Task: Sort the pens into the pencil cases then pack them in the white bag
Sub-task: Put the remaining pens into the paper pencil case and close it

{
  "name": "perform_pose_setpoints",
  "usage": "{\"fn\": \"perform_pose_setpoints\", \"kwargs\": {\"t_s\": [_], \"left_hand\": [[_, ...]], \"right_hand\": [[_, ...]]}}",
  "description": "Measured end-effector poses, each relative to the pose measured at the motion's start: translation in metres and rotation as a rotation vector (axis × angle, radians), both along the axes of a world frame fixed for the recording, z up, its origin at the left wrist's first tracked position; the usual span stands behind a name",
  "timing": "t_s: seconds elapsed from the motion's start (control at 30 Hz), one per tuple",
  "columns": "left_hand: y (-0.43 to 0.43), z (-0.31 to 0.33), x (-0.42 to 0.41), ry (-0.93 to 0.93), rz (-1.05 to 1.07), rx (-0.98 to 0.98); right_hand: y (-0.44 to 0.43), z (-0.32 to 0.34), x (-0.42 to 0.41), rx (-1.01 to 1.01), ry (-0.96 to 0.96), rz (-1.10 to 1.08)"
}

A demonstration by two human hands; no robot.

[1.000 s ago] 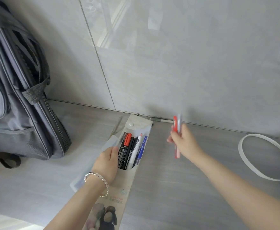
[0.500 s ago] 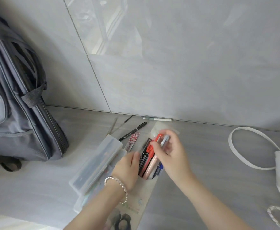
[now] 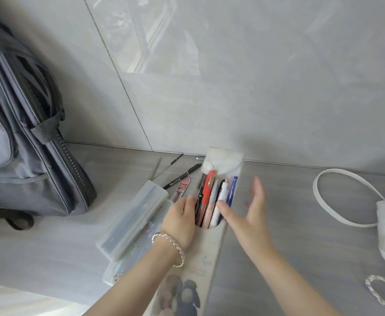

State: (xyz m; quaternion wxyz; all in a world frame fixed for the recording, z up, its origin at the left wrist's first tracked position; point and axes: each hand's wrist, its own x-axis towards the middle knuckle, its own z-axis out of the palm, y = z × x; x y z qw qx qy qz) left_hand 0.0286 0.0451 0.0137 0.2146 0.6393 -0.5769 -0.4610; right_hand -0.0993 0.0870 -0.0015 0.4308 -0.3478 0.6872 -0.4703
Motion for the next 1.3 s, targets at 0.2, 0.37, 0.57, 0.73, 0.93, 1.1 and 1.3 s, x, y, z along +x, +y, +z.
{"fn": "perform_pose_setpoints", "kwargs": {"t_s": [0.2, 0.37, 0.57, 0.73, 0.93, 1.1, 1.3], "left_hand": [[-0.016, 0.008, -0.012, 0.02, -0.097, -0.03], [-0.037, -0.023, 0.035, -0.771, -0.227, -0.049], [-0.043, -0.045, 0.079, -0.915, -0.249, 0.178], [-0.034, -0.046, 0.068, -1.013, -0.268, 0.178], [-0.034, -0.042, 0.082, -0.993, -0.138, 0.144], [-0.042, -0.034, 0.111, -1.034, -0.053, 0.197], [-0.029, -0.048, 0.118, -1.075, -0.078, 0.294]], "right_hand": [[-0.009, 0.0, 0.0, 0.224, -0.607, -0.006], [-0.015, -0.011, -0.011, 0.257, -0.532, -0.184], [-0.015, -0.016, -0.014, 0.273, -0.549, -0.201], [-0.013, -0.021, -0.009, 0.304, -0.521, -0.193], [-0.013, -0.019, -0.011, 0.298, -0.481, -0.179], [-0.014, -0.019, -0.007, 0.29, -0.441, -0.161], [-0.016, -0.015, 0.003, 0.278, -0.413, -0.108]]}}
